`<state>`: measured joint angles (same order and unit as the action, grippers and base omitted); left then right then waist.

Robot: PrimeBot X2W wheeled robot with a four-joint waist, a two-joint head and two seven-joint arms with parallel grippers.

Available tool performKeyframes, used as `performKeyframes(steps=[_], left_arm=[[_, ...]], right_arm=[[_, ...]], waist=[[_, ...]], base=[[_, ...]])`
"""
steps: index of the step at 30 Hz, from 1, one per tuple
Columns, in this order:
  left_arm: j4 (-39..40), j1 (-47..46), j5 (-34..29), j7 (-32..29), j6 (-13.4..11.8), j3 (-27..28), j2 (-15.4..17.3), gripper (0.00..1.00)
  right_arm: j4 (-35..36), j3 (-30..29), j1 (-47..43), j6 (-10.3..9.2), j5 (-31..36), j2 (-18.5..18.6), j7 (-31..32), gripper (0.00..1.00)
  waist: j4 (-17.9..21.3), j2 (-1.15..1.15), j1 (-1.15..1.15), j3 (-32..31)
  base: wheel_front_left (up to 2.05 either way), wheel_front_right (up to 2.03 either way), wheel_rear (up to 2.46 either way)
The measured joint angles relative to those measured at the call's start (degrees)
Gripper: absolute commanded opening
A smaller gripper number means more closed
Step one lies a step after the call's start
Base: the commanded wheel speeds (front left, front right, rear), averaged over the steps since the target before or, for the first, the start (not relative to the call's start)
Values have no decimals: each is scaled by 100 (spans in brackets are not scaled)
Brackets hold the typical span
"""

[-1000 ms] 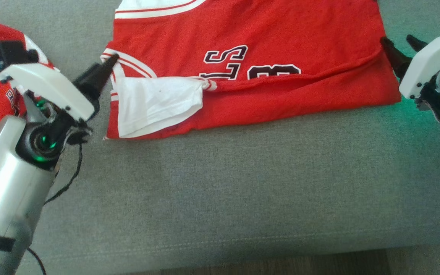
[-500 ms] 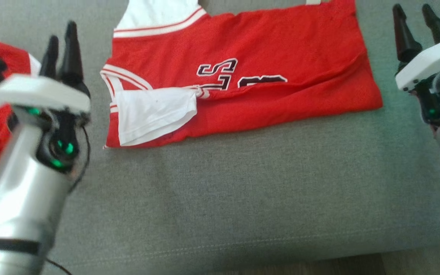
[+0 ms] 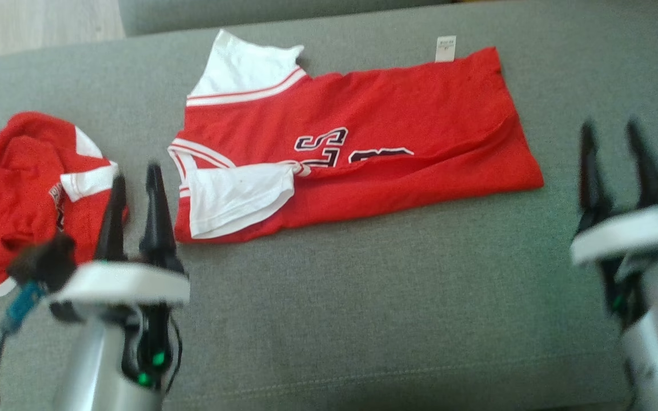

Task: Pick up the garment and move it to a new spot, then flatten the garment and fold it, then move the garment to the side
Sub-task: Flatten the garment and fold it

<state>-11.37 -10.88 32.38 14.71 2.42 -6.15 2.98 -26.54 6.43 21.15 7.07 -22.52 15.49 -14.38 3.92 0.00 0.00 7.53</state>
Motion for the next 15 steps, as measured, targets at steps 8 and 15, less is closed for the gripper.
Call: performKeyframes(steps=[8, 15], left_arm=[[174, 734, -469, 0, 7, 152, -42, 100], [-29, 806, -565, 0, -125, -47, -43, 100]], right_arm=[[1038, -579, -1126, 0, 1084, -761, 0, 100], [1187, -772, -1232, 0, 1259, -998, 0, 100]], waist=[[74, 0, 0, -187], [144, 0, 0, -140]], base=[[0, 0, 0], [0, 0, 0]])
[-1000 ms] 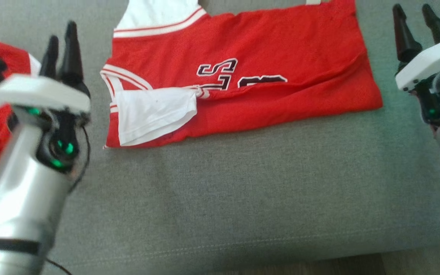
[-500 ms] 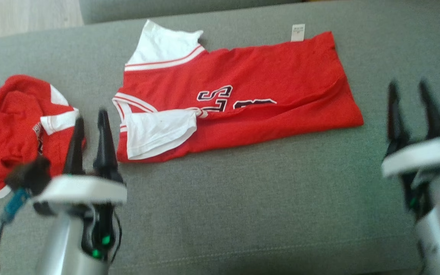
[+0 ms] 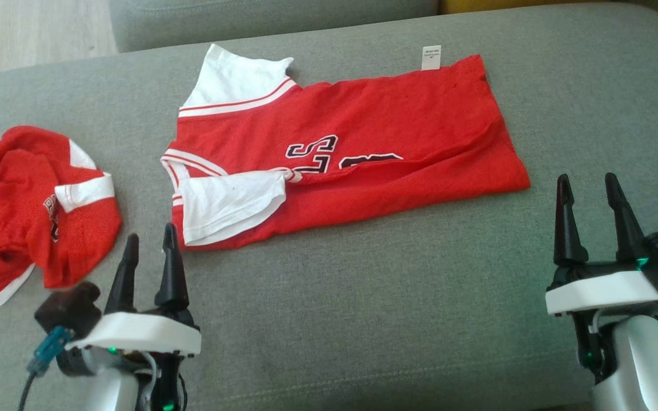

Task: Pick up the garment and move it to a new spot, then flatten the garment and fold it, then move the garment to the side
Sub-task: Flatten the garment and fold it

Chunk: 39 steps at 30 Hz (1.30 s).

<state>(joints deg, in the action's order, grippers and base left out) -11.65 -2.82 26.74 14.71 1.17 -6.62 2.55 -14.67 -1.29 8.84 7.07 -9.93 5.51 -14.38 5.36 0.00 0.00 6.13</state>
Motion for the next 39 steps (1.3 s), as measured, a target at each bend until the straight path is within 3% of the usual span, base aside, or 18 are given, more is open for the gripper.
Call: performKeyframes(steps=[10, 19, 28, 29, 30, 35, 39], left_arm=[[-1172, -443, -246, -1, -321, -158, -3, 100], [-2464, -1260, -557, -1, -714, 169, -20, 100], [-3568, -1870, -749, 54, -720, 216, 2, 100], [-3665, -1956, -749, 54, -689, 203, 3, 60], [-3739, -2029, -748, 53, -649, 203, 5, 0], [-3811, -2148, -782, 51, -466, 126, -12, 0], [-3350, -2089, -946, -1, -344, 60, -21, 0]], right_arm=[[48, 121, 6, 0, 43, -68, 0, 100], [83, 210, 65, 0, 40, -111, 0, 100], [93, 221, 140, 0, 34, -120, 0, 100], [91, 219, 147, 0, 32, -123, 0, 100], [76, 214, 156, 0, 21, -131, 0, 100], [-537, 142, 382, 0, -265, -166, 33, 100], [-1155, -60, 788, 0, -625, -196, 358, 100]], waist=[[197, 0, 0, 137], [464, 0, 0, 347], [626, 0, 0, 475], [631, 0, 0, 484], [628, 0, 0, 491], [537, 0, 0, 517], [372, 0, 0, 551]], base=[[0, 0, 0], [0, 0, 0], [0, 0, 0], [0, 0, 0], [0, 0, 0], [0, 0, 0], [0, 0, 0]])
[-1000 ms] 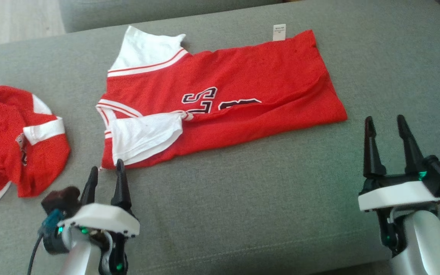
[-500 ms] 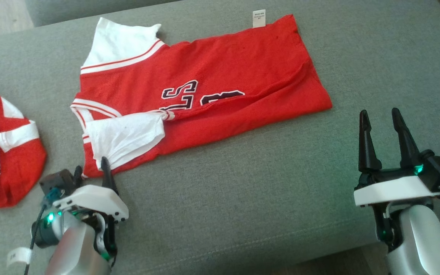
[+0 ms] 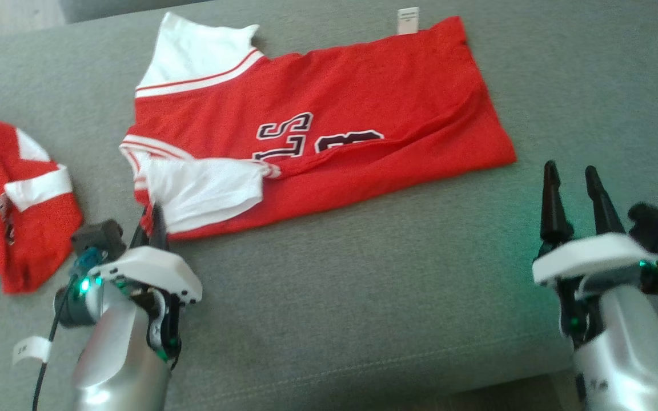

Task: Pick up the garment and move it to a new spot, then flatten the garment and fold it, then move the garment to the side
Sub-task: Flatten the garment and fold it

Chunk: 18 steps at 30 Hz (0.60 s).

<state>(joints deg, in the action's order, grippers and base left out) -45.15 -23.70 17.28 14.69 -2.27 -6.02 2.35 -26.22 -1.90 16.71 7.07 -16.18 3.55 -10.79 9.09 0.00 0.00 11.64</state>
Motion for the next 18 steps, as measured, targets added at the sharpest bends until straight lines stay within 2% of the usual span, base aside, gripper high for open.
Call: performKeyframes(steps=[4, 9, 14, 18], left_arm=[[609, 118, -138, 0, 134, -104, -4, 0], [992, 260, -158, 0, 210, -299, -16, 0], [1156, 259, -103, 0, 203, -614, -16, 0], [1177, 258, -35, 0, 169, -717, -15, 0]], right_arm=[[-760, -248, 589, 0, -376, -14, 481, 100], [-1751, -726, 1302, 0, -804, -32, 917, 100], [-2598, -871, 1851, 0, -804, -30, 1163, 100], [-2945, -833, 2118, 0, -815, -31, 1295, 100]], waist=[[-184, 0, 0, 57], [-376, 0, 0, 170], [-531, 0, 0, 298], [-578, 0, 0, 360]], base=[[0, 0, 0], [0, 0, 0], [0, 0, 0], [0, 0, 0]])
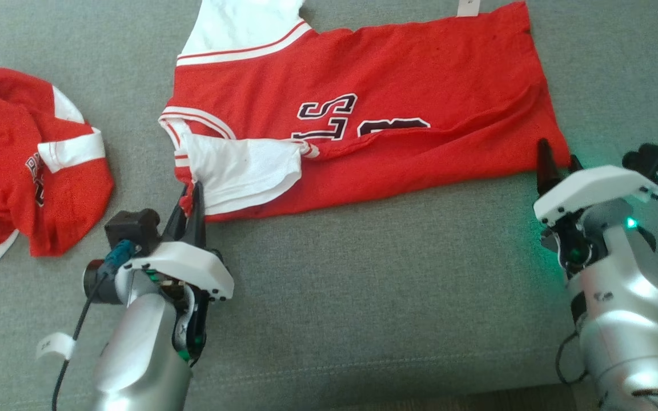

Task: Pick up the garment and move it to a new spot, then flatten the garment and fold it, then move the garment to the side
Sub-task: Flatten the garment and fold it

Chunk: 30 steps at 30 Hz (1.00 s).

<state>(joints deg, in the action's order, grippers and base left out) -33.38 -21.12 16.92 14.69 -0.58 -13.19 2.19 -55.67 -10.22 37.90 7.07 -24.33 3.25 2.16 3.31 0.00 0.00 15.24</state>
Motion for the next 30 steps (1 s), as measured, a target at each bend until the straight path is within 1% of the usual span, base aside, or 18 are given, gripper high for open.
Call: performKeyframes(steps=[2, 3, 4, 11, 18, 20, 22, 25, 30], left_arm=[[0, -2, 0, 0, -20, -65, 0, 0], [0, -3, 0, 0, -38, -86, 0, 0], [0, -5, -1, 0, -44, -99, -1, 0], [-31, -19, -7, 0, -74, -89, 0, 0], [-272, -1, -15, 0, 58, -44, 3, 0], [-439, 68, -15, 0, 160, -48, 14, 0], [-535, 162, -13, 0, 178, -49, 19, 0], [-619, 290, -13, 0, 268, -75, 26, 0], [-648, 500, 5, -88, 366, -141, 60, 0]], right_arm=[[-157, 42, 149, 0, -73, 10, 46, 100], [-223, 90, 210, 0, -91, 18, 67, 44], [-279, 147, 266, 0, -102, 22, 89, 0], [-424, 576, 354, 0, -372, 60, 38, 0], [-406, 938, 139, 0, -666, 323, -13, 0], [-283, 1099, -70, 0, -865, 396, 116, 0], [-165, 1222, -241, 0, -992, 482, 247, 0], [49, 1357, -543, 0, -1178, 628, 457, 0], [427, 1479, -1039, 0, -1437, 793, 821, 0]], waist=[[-15, 0, 0, 27], [-20, 0, 0, 36], [-23, 0, 0, 46], [-13, 0, 0, 35], [20, 0, 0, -240], [53, 0, 0, -397], [75, 0, 0, -510], [102, 0, 0, -688], [151, 0, 0, -972]], base=[[0, 0, 0], [0, 0, 0], [0, 0, 0], [0, 0, 0], [0, 0, 0], [0, 0, 0], [0, 0, 0], [0, 0, 0], [0, 0, 0]])
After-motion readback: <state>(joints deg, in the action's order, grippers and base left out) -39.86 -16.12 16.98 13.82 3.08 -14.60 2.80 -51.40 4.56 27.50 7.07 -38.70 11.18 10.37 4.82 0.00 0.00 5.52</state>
